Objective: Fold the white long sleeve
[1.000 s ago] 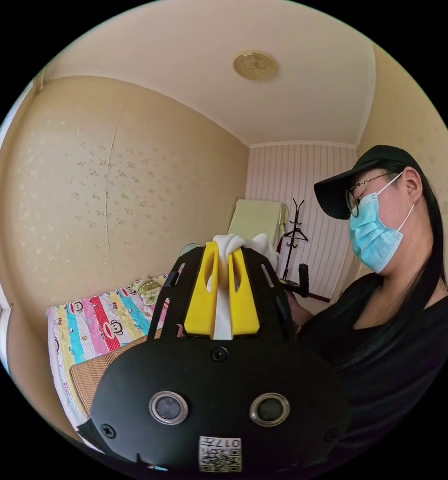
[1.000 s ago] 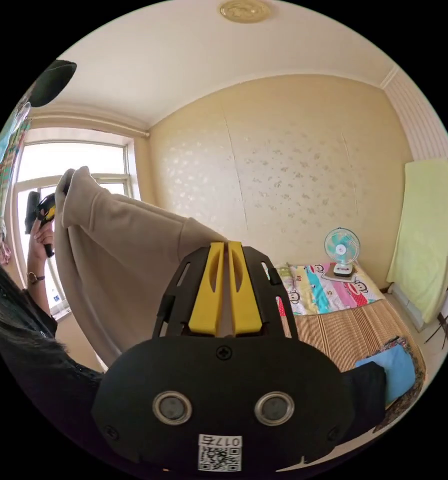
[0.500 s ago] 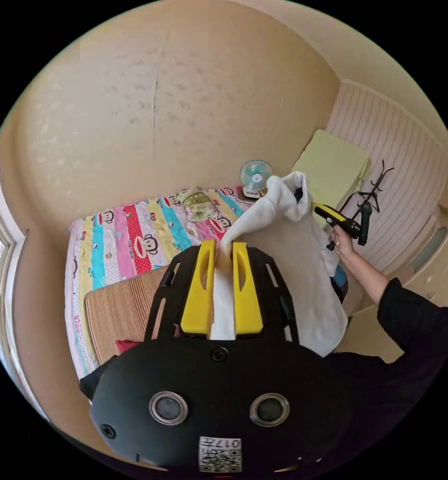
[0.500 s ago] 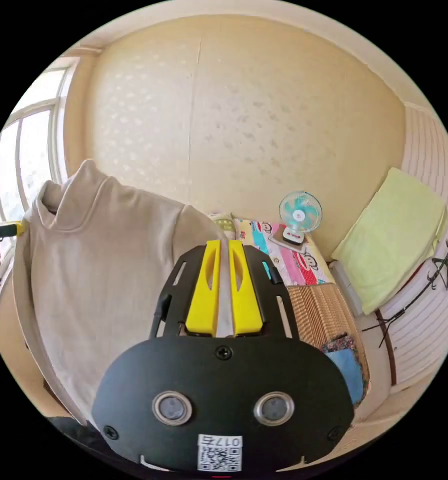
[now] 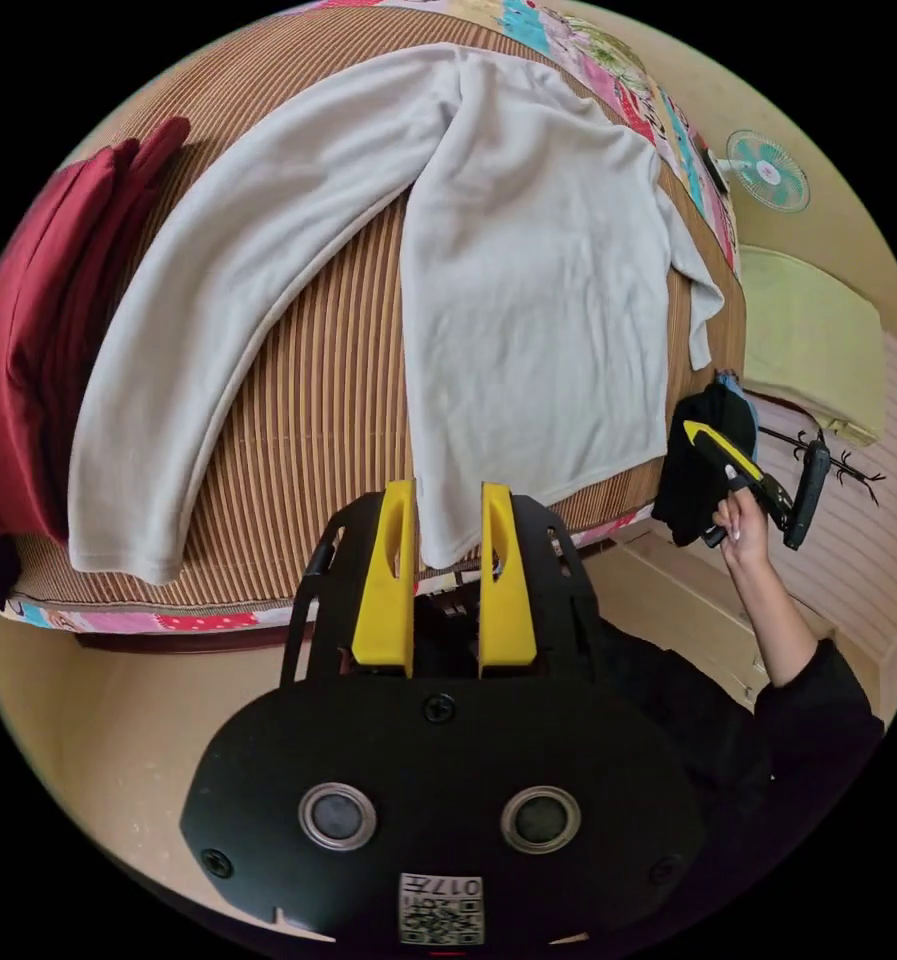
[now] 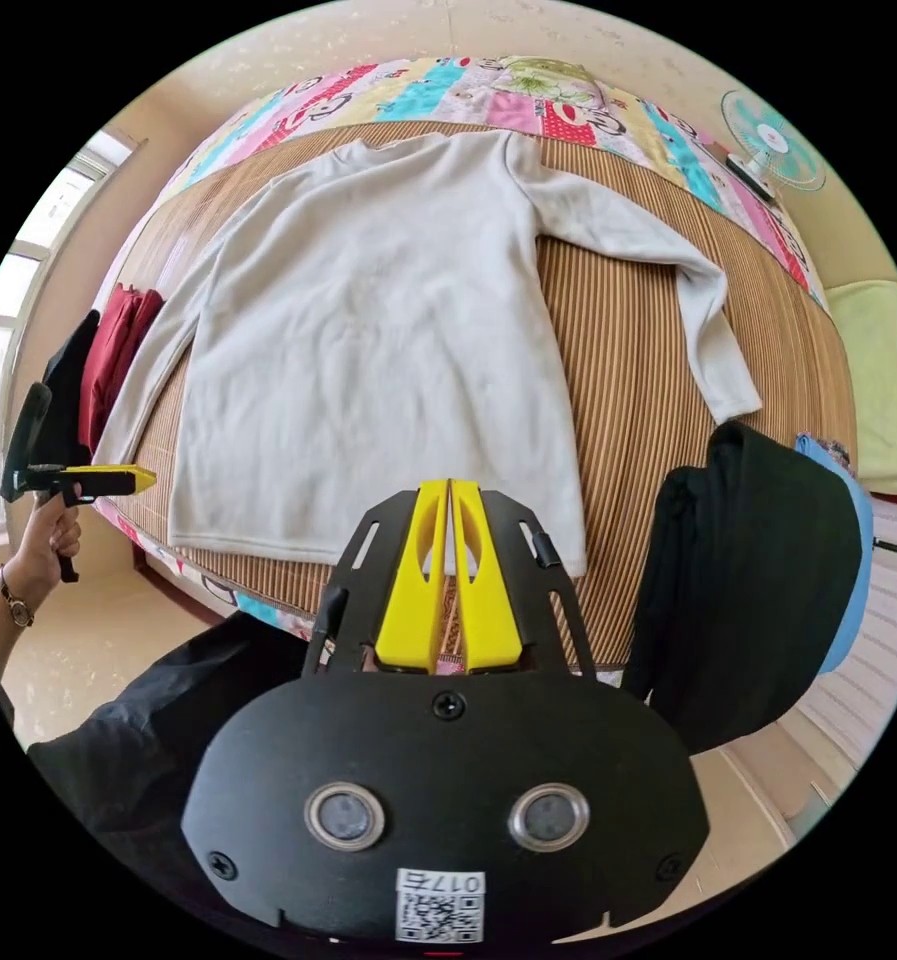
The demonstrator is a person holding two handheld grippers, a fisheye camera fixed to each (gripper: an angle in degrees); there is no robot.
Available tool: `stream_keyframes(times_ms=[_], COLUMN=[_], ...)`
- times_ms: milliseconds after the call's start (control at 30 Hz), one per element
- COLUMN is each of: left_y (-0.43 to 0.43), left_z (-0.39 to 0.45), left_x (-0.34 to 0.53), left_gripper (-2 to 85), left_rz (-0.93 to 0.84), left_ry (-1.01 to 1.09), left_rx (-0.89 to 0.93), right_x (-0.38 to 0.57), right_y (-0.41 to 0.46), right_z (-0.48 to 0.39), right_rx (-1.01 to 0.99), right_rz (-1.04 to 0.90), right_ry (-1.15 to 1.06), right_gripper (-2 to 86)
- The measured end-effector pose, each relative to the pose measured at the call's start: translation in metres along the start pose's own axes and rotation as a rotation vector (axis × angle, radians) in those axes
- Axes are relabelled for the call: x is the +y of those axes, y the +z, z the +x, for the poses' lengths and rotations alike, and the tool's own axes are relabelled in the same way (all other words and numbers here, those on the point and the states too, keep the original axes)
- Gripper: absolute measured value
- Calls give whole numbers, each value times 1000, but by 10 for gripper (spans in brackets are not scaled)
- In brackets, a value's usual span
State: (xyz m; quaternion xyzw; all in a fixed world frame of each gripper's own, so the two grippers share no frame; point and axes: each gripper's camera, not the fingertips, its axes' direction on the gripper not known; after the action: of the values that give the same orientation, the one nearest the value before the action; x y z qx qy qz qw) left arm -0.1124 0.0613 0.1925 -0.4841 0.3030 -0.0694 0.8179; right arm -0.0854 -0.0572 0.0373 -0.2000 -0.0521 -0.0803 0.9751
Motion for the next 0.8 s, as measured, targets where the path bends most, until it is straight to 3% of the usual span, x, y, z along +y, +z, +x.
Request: stream_keyframes(times_ms=[133, 200, 367, 433, 500, 600, 800], left_y=[-9, -33, -77, -103, -146, -175, -187], left_z=[-7, -18, -47, -73, -124, -187, -249], left_x=[-14, -11, 11, 28, 61, 94, 107], left_gripper=[66, 37, 28, 40, 67, 113, 85], left_rz=[3, 49, -38, 41, 329, 663, 1039], left_ry=[56, -43, -208, -326, -539, -835, -1133], left_rx=[25, 52, 111, 233, 489, 736, 984], right_x=[5, 26, 87, 99, 103, 102, 90], right_y=[45, 39, 29, 22, 13, 5, -1], right_z=[35, 47, 80, 96, 118, 157, 220], right_rx=[4, 11, -39, -87, -151, -245, -350], right_rz=[-180, -111, -239, -284, -297, -327, -419], right_ry=[-42, -60, -83, -77, -48, 17, 62], right_gripper=[4, 4, 4, 4, 4, 3, 3])
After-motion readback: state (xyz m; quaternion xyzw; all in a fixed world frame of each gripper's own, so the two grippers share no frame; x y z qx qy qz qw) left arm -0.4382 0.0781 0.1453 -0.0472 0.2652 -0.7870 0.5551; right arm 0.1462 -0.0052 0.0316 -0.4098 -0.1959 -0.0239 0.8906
